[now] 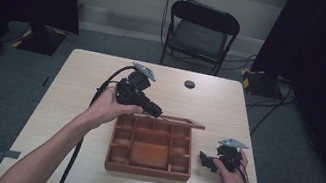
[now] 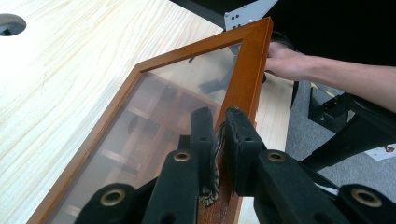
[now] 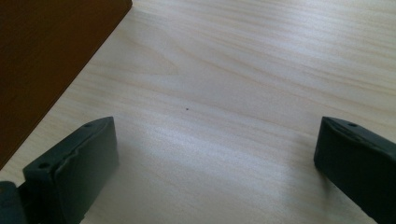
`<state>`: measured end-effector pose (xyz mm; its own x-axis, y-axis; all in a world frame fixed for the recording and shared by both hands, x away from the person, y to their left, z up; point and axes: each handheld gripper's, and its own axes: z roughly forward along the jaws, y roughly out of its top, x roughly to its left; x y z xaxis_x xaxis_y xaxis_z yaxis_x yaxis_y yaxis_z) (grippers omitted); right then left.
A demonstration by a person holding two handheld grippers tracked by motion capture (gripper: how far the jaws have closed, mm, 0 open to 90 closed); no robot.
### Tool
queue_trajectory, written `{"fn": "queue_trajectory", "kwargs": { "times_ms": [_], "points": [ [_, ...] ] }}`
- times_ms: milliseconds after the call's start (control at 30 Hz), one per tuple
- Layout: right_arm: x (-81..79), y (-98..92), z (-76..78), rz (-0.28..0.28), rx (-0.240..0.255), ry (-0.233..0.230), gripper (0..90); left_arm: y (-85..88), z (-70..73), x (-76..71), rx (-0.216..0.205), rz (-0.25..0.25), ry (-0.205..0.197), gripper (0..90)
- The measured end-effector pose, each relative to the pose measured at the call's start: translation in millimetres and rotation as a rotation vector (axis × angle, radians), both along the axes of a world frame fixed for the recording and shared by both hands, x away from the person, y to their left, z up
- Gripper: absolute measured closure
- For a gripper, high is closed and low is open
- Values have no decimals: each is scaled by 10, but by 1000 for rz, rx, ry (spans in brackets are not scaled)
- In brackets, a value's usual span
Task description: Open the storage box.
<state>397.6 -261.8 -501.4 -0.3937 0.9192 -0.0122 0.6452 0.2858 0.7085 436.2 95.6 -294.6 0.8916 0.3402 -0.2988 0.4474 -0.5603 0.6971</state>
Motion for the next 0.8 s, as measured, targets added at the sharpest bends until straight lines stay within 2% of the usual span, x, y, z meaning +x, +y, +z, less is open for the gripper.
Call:
{"fn": "queue_trajectory", "kwargs": {
  "times_ms": [133, 167, 233, 300, 333, 800],
  "points": [
    [0, 0, 0, 0, 0, 0, 0, 2, 5, 5, 7, -6, -4, 823],
    [0, 0, 0, 0, 0, 0, 0, -3, 13, -2, 19, 7, -10, 822],
    [1, -1, 0, 1, -1, -1, 0, 0, 4, 4, 4, -5, -6, 823],
    [0, 0, 0, 0, 0, 0, 0, -3, 12, -1, 17, 5, -8, 823],
    [1, -1, 0, 1, -1, -1, 0, -2, 5, 2, 4, -1, -2, 822],
    [0, 0, 0, 0, 1, 1, 0, -7, 2, 0, 3, -5, -2, 823]
  ]
}}
